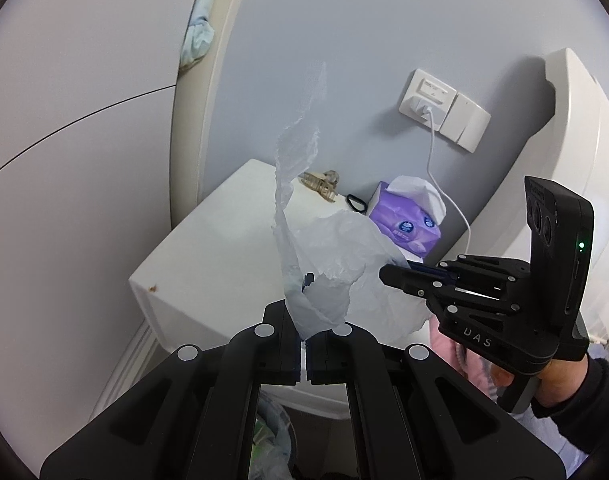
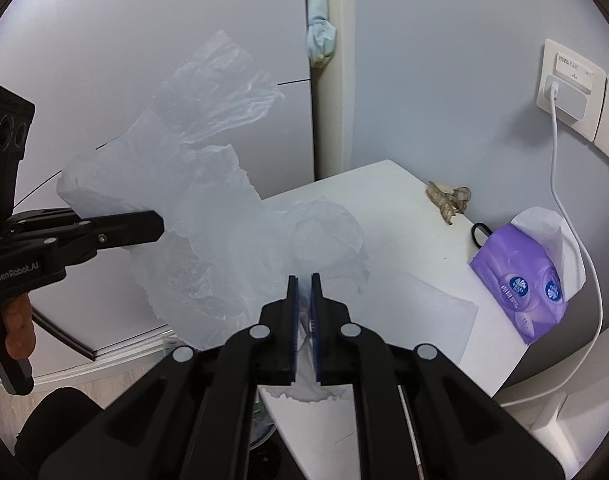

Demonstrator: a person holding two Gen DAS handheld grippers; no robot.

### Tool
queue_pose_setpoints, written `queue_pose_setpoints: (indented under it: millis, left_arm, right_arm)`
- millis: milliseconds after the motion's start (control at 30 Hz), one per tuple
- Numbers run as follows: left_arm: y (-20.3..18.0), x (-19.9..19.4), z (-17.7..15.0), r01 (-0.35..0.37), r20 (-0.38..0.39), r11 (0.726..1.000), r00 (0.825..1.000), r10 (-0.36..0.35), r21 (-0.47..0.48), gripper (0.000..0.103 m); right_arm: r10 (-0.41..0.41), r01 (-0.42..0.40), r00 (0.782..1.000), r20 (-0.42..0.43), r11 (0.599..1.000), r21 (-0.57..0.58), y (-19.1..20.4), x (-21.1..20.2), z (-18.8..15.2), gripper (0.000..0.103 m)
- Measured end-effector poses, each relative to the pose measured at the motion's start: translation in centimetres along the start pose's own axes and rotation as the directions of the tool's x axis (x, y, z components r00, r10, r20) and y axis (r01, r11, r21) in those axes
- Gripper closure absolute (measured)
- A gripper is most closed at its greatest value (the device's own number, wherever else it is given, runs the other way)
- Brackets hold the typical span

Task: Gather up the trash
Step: 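Lift the plastic bag with both grippers and carry it over the bin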

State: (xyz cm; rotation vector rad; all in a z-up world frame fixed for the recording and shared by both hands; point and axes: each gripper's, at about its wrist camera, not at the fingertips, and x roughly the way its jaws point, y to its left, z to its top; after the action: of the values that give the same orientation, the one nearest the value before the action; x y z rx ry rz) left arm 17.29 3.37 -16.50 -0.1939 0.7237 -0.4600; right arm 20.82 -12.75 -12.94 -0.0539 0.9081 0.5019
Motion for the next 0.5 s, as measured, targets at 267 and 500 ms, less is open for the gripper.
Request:
queue_pose_setpoints:
  millis: [267, 500]
  left_arm:
    - [0.7, -3.5, -2.8, -0.025, 0.013, 1.0, 1.0, 0.025, -0.019, 0.103]
    - [1.8, -6.1, -5.6, -0.064, 0.01, 0.997, 0.998, 0.065, -0.044, 0.103]
  right_arm:
    - [0.031, -0.031, 1.0, -0.004, 0.999, -0.02, 3.3, -1.0, -1.0, 0.095]
    - [0.064, -0.066, 0.997, -0.033, 0.997, -0.047, 6.8, -0.9, -2.7, 0.095]
